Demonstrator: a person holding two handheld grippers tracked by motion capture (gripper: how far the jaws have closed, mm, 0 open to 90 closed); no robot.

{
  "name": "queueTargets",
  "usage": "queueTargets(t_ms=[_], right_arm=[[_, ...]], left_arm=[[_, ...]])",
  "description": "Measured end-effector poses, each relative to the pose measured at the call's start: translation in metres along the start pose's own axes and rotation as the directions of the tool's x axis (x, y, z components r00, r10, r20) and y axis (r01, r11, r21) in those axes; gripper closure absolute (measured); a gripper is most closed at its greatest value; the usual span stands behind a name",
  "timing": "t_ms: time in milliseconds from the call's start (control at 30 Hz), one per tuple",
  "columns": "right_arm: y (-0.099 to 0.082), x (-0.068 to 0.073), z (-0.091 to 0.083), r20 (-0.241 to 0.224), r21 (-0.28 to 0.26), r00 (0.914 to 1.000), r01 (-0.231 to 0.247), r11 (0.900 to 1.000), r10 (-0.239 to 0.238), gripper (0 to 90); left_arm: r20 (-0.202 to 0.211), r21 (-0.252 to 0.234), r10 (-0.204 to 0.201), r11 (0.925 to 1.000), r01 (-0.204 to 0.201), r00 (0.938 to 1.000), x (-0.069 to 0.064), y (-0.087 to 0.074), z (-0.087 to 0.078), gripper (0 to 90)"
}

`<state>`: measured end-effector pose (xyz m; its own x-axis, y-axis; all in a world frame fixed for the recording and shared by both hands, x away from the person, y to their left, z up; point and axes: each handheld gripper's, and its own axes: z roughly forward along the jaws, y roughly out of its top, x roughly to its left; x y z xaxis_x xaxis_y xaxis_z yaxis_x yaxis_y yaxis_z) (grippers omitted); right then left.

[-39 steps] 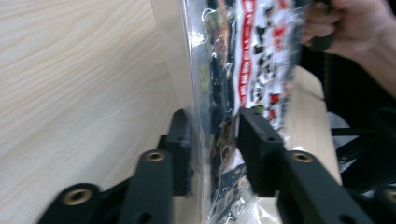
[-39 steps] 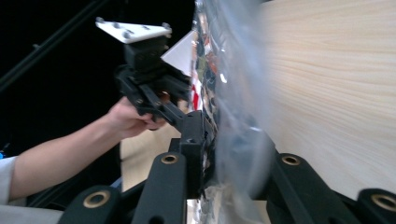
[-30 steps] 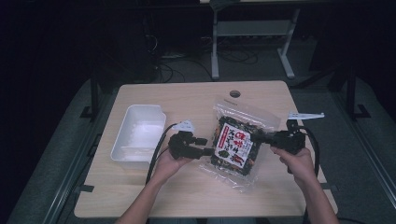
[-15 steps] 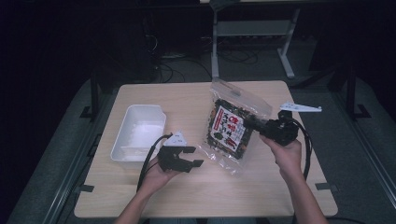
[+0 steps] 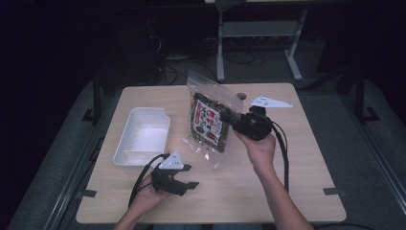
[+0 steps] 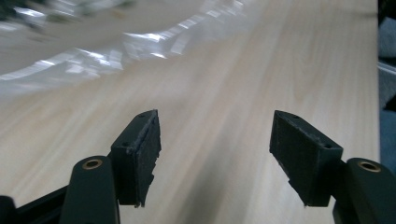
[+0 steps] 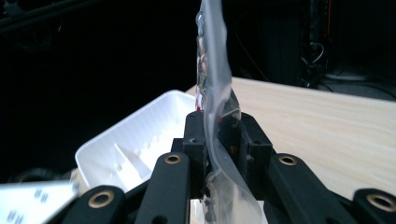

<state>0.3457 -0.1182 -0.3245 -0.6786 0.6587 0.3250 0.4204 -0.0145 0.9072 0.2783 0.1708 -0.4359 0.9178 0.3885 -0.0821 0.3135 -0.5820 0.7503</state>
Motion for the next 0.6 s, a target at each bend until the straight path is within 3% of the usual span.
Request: queueTargets(t_ms=[267, 467, 600], right_arm=[[0.017, 0.024, 0.028, -0.024, -0.029, 0.9994, 0.024, 0.9993, -0.025, 75.8], [0.030, 0.046, 0.058, -0.021, -0.047, 0.9993, 0.031, 0.9984, -0.032, 75.8], [0.035, 0.059, 0.075, -0.013, -0.058, 0.9992, 0.036, 0.9976, -0.037, 75.8]], left_arm=[[0.005, 0.020, 0.008, 0.9998, -0.008, 1.0000, -0.007, -0.015, -0.008, 30.6], [0.004, 0.000, 0.013, 0.9999, -0.013, 0.9999, -0.012, -0.022, -0.021, 29.5], [-0.024, 0.015, 0.019, 0.9997, -0.019, 0.9995, -0.013, -0.029, -0.030, 29.2]])
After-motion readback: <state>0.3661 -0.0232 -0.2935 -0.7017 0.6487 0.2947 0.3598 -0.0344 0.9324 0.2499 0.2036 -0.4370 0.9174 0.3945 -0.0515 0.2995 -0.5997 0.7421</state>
